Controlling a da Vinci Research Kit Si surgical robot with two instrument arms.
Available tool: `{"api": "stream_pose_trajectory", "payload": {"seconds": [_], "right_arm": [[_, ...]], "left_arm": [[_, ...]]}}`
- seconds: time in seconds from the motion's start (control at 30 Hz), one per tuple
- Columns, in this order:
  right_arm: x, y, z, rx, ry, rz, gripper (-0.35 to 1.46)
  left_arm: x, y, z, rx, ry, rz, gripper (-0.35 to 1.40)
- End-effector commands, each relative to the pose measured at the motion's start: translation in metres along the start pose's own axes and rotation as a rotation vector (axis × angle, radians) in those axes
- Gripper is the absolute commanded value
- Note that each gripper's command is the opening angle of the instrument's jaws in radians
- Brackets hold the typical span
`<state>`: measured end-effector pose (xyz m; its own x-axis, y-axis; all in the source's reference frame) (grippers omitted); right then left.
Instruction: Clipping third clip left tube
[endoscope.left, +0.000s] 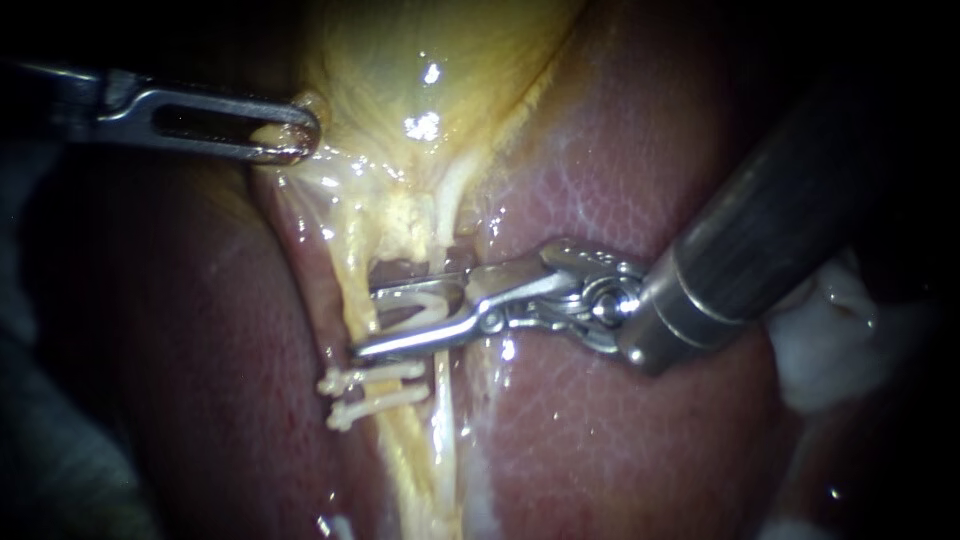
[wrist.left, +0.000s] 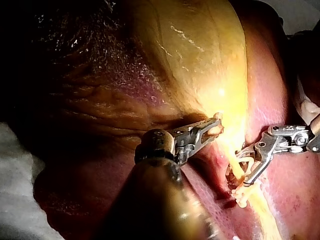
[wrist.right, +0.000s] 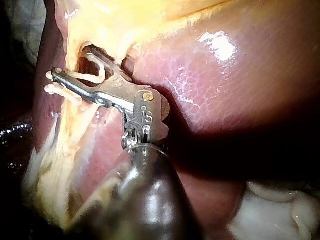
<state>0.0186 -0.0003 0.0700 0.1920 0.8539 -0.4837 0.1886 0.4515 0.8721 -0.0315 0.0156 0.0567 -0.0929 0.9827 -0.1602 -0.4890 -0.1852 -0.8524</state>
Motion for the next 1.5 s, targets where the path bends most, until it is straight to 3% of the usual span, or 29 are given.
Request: {"api": "stream_pose_trajectory", "payload": {"seconds": [0.03,0.23,0.6,1.0,1.3,1.5], "right_arm": [[0.0000,-0.0001,0.0002,0.009,0.007,0.000,0.50],[0.0003,-0.0010,0.0017,0.057,0.040,0.000,0.50],[0.0016,-0.0020,0.0037,0.091,0.087,0.002,0.50],[0.0034,-0.0029,0.0030,0.116,0.106,0.012,0.49],[0.0047,-0.0051,0.0021,0.207,0.112,0.018,0.45],[0.0054,-0.0059,0.0022,0.184,0.133,0.025,0.45]], "left_arm": [[0.0000,0.0000,0.0000,0.000,0.000,0.000,-0.35],[0.0000,0.0000,0.0000,0.000,0.000,0.000,-0.35],[0.0000,0.0000,0.0000,0.000,0.000,0.000,-0.35],[0.0000,0.0000,0.0000,0.000,0.000,0.000,-0.35],[0.0000,0.0000,0.0000,0.000,0.000,0.000,-0.35],[0.0000,0.0000,0.0000,-0.001,0.000,0.000,-0.35]]}}
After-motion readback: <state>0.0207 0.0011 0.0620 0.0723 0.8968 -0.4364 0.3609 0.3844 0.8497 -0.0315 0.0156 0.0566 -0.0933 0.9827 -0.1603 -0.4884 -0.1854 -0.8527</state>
